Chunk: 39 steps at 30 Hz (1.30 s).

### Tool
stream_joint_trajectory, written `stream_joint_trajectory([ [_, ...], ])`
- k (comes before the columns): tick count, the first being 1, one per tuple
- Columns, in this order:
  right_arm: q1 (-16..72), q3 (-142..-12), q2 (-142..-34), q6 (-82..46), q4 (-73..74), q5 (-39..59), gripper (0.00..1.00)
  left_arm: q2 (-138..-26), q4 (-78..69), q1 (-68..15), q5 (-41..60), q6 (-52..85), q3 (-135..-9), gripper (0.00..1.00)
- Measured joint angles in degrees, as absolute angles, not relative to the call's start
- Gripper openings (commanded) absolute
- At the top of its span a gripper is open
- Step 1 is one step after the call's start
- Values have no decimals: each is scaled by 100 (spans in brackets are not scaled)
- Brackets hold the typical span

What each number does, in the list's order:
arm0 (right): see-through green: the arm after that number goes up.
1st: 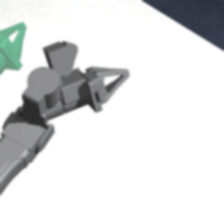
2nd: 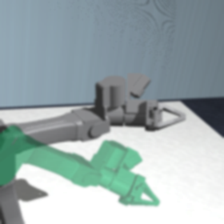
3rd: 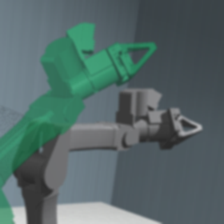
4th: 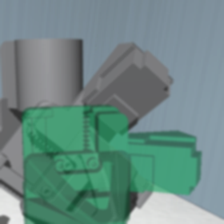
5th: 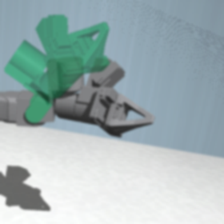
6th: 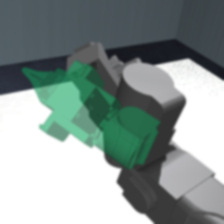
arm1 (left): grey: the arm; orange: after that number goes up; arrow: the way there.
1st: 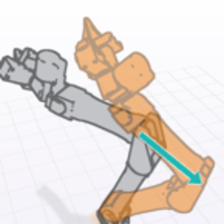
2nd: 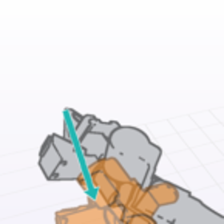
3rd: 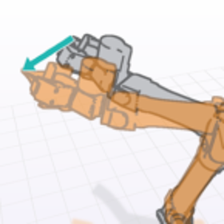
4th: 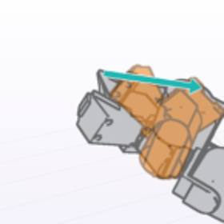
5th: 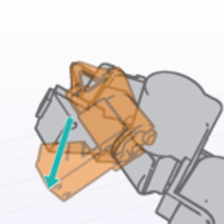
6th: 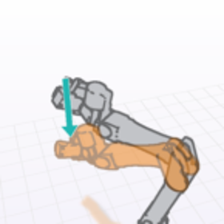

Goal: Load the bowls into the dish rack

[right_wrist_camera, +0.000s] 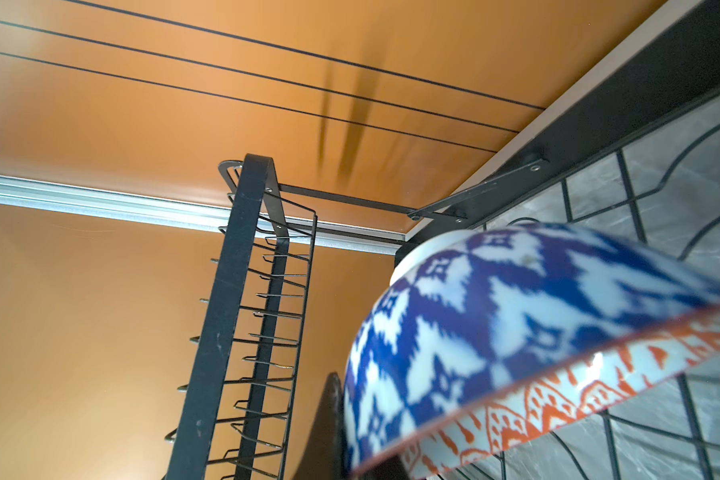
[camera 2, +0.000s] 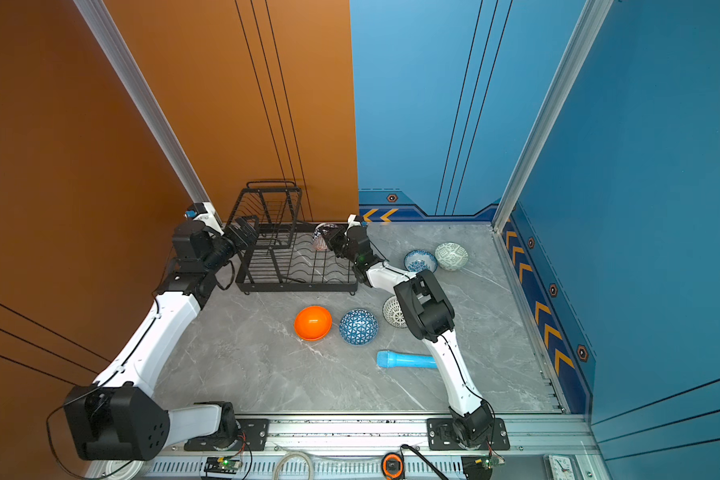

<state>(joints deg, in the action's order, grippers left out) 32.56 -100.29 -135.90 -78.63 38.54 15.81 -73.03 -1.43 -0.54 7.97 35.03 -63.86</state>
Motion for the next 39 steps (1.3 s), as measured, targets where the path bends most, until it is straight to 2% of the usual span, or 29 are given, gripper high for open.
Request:
stream_joint_trajectory([
  [6,3339,-10049,-13640,-7822,4204,1494,0,-7199,93,-73,799,3494,-6399,98],
  [14,3605,-10866,-14494,-7822,4703,1271,0,-6980,375,239,1002,3487,-6434,98],
  [25,3802,-11738,-15194,-7797,4606,917,0,-6611,276,449,1616,3664,-6239,98],
  [34,3933,-13043,-15930,-7769,4425,381,0,-6237,287,410,1874,3800,-6108,98],
  [39,4115,-13161,-16046,-7658,4202,80,0,-6143,303,239,1922,3798,-6106,98],
])
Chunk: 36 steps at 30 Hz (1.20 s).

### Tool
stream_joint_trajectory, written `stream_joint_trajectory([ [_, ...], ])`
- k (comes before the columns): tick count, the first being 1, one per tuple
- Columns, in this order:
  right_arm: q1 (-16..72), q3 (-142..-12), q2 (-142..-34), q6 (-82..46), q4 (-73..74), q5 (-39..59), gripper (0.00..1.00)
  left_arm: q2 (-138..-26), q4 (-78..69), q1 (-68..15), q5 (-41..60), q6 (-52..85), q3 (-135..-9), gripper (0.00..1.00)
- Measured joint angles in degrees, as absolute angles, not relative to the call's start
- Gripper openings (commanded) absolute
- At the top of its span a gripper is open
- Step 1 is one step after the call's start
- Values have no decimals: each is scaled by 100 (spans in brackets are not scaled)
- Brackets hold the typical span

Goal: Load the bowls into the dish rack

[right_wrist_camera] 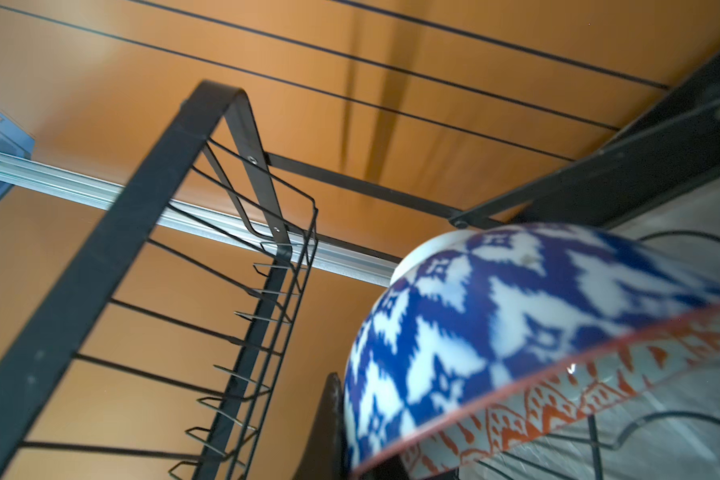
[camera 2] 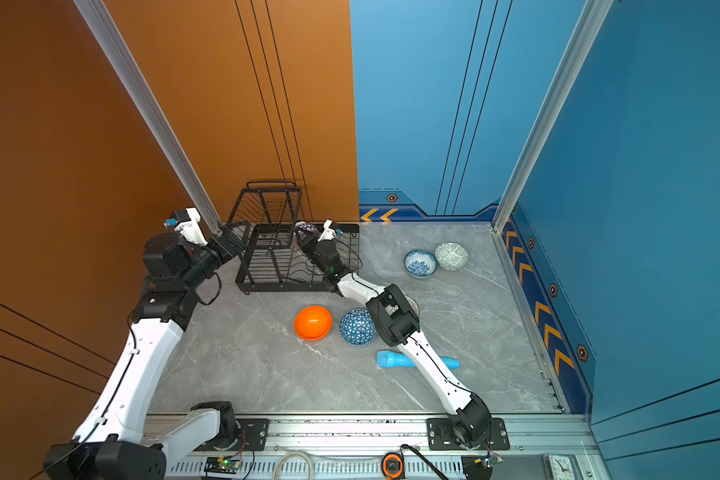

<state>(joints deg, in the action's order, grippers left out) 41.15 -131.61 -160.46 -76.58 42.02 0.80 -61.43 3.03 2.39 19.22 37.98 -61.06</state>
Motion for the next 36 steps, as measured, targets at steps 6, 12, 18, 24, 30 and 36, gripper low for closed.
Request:
stream_joint_trajectory([
  [6,4274,-13699,-16431,-7644,4145,-163,0,-6145,311,-8,1959,3798,-6073,98],
  [12,4268,-14254,-16765,-7627,3883,-419,0,-6143,425,-148,1962,3730,-6073,98],
  [18,4230,-14505,-16862,-7583,3618,-508,0,-6147,521,-311,1962,3647,-6073,98],
  [24,4226,-14870,-17050,-7564,3535,-642,0,-6160,548,-412,1962,3625,-6073,98],
  [30,4228,-14975,-17124,-7522,3378,-838,0,-6163,661,-458,1959,3489,-6080,98],
  [36,4244,-15189,-17231,-7524,3317,-1094,0,-6176,773,-532,1959,3387,-6097,98],
])
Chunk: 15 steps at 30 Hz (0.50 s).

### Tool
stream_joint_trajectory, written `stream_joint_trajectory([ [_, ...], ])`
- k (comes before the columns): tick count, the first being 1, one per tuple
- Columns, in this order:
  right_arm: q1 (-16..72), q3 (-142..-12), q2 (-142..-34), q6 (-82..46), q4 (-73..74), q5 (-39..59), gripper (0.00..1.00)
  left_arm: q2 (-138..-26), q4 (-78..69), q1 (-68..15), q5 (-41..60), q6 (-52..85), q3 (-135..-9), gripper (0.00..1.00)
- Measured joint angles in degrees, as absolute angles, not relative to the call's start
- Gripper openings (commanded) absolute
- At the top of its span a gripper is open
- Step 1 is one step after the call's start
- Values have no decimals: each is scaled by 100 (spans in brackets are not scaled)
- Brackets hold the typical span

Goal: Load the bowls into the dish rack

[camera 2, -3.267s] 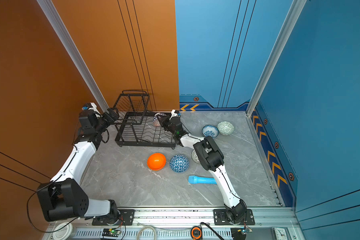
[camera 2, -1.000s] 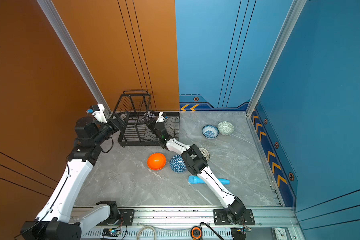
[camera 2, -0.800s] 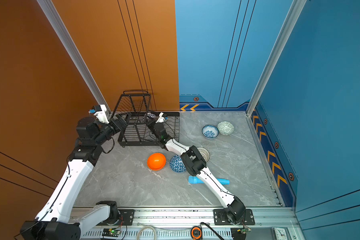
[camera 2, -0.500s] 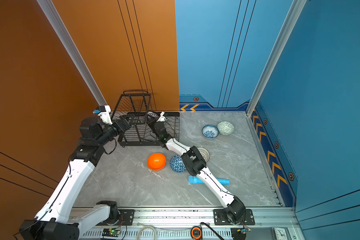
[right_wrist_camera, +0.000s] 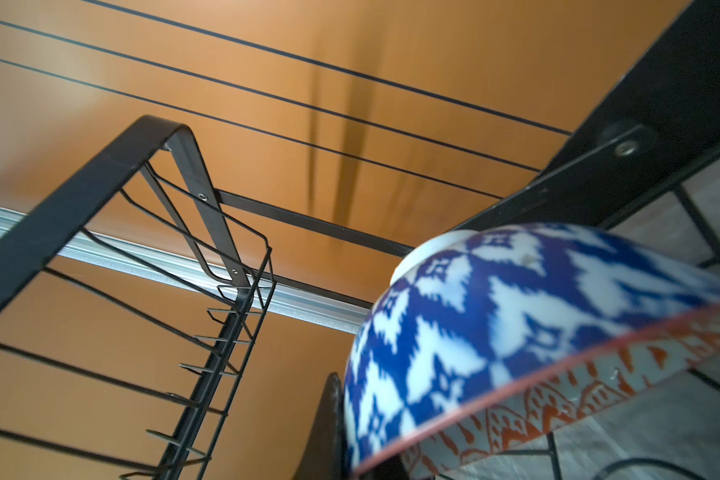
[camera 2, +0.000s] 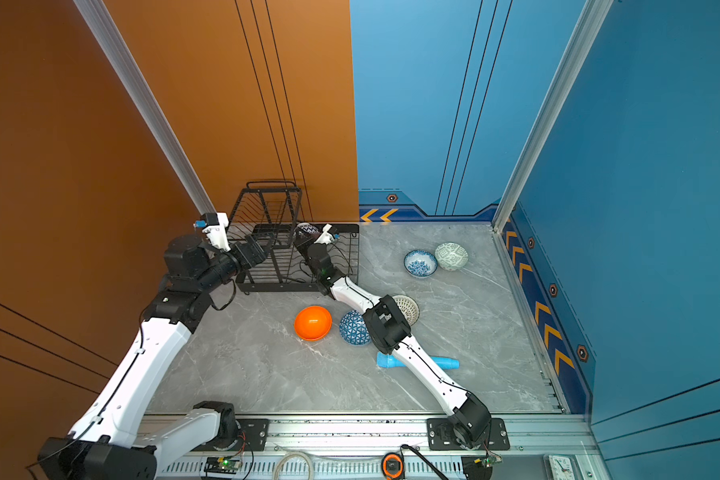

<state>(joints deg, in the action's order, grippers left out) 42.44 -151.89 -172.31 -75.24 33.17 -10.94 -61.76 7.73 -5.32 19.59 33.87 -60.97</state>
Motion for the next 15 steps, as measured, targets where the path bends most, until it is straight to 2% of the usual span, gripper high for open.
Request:
stream_joint_trajectory([
  [9,4244,-15224,-17231,-7540,3249,-1125,0,-6283,1404,-543,1553,3055,-6523,98],
  [15,4230,-15224,-17229,-7553,3229,-1055,0,-6479,1737,-119,1090,2869,-6790,98],
])
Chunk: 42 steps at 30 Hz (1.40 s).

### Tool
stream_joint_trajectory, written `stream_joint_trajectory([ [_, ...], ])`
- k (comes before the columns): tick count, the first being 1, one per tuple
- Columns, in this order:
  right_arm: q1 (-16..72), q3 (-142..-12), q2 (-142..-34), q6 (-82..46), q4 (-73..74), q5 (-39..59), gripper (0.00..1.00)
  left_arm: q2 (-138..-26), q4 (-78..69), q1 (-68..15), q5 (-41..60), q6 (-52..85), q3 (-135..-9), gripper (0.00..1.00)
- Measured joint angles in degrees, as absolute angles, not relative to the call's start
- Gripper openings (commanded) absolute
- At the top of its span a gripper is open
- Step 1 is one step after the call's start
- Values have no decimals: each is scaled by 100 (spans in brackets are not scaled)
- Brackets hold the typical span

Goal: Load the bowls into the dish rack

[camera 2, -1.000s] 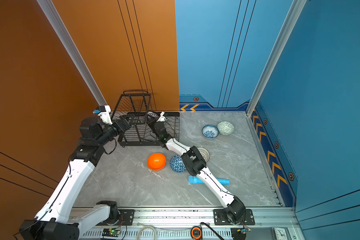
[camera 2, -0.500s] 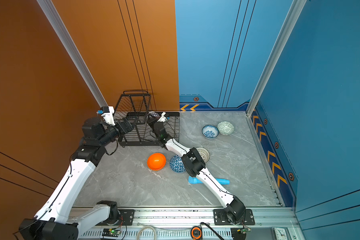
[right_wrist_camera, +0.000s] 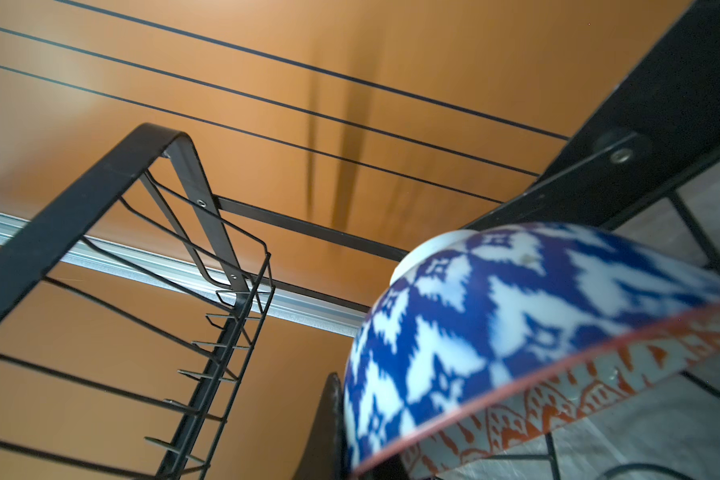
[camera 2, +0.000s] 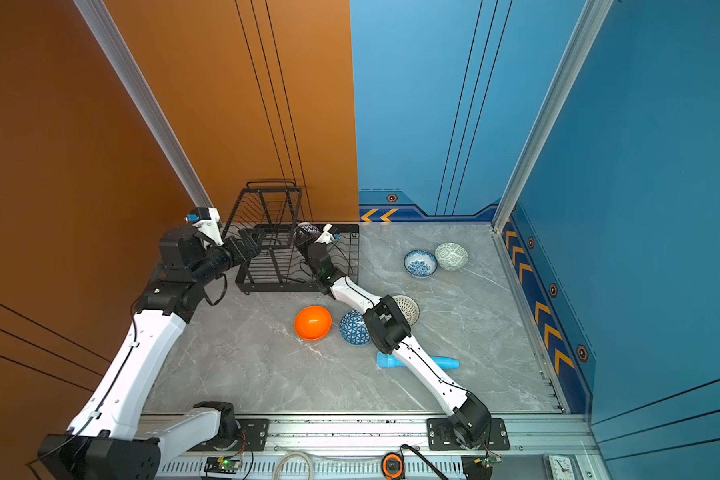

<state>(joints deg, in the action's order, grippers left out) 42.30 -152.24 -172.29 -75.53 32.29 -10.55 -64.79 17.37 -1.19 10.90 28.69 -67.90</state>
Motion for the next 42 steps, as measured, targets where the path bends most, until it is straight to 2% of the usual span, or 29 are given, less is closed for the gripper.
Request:
stream_joint_trajectory([
  [8,4165,-15176,-17154,-7651,3096,-814,0,-6919,1726,928,1033,2945,-6792,98],
  [14,4112,-14886,-16960,-7719,3079,-596,0,-7360,1356,1317,1389,3120,-6792,98],
  [24,3918,-14411,-16564,-7780,2902,-237,0,-7599,1100,1339,1876,3352,-6796,100],
  [30,3743,-13944,-16239,-7778,2856,-139,0,-7599,1461,1341,1999,3457,-6799,88],
  [42,3706,-13343,-15841,-7778,2869,25,0,-7599,1874,1258,2137,3498,-6836,87],
])
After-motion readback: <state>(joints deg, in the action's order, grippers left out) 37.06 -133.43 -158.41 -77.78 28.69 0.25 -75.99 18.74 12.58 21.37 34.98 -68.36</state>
